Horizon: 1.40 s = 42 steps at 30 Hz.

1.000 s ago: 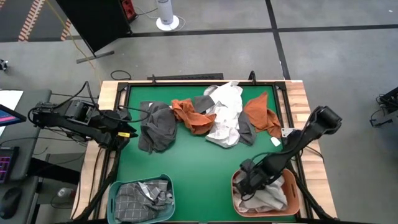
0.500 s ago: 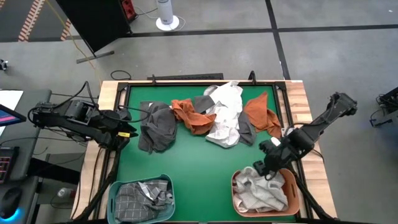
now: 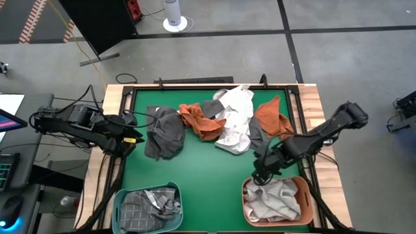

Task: Sort towels by color in basket
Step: Put the bottom light gray towel into the orange bin

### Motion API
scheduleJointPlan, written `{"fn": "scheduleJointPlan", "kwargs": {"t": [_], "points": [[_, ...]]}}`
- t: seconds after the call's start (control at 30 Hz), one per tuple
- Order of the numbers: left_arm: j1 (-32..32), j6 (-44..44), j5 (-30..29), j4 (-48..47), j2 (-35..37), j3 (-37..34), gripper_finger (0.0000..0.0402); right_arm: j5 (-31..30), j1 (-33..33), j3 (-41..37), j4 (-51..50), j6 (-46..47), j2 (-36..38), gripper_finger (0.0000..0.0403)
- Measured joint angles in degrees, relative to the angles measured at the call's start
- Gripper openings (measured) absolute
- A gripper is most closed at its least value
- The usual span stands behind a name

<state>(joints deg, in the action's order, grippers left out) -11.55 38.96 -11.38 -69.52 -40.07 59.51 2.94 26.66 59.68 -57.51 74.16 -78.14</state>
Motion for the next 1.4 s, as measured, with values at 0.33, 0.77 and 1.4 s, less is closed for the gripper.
{"fn": "scheduleJointPlan", "kwargs": {"t": [0.33, 0.77, 1.4], "points": [[0.01, 0.70, 0.00, -0.22, 0.02, 0.00, 0.0110, 6.10, 1.95, 0.01, 2.36, -2.80, -5.28, 0.0068], [0.00, 0.59, 0.02, -0.48, 0.01, 0.00, 0.0110, 14.53, 10.61, 0.84, 14.33, 8.34, 3.43, 0.0021], [0.00, -0.37, -0.35, -0.61, 0.00, 0.00, 0.0110, 20.96, 12.72, 0.80, 17.32, 8.88, -18.14, 0.0080]]}}
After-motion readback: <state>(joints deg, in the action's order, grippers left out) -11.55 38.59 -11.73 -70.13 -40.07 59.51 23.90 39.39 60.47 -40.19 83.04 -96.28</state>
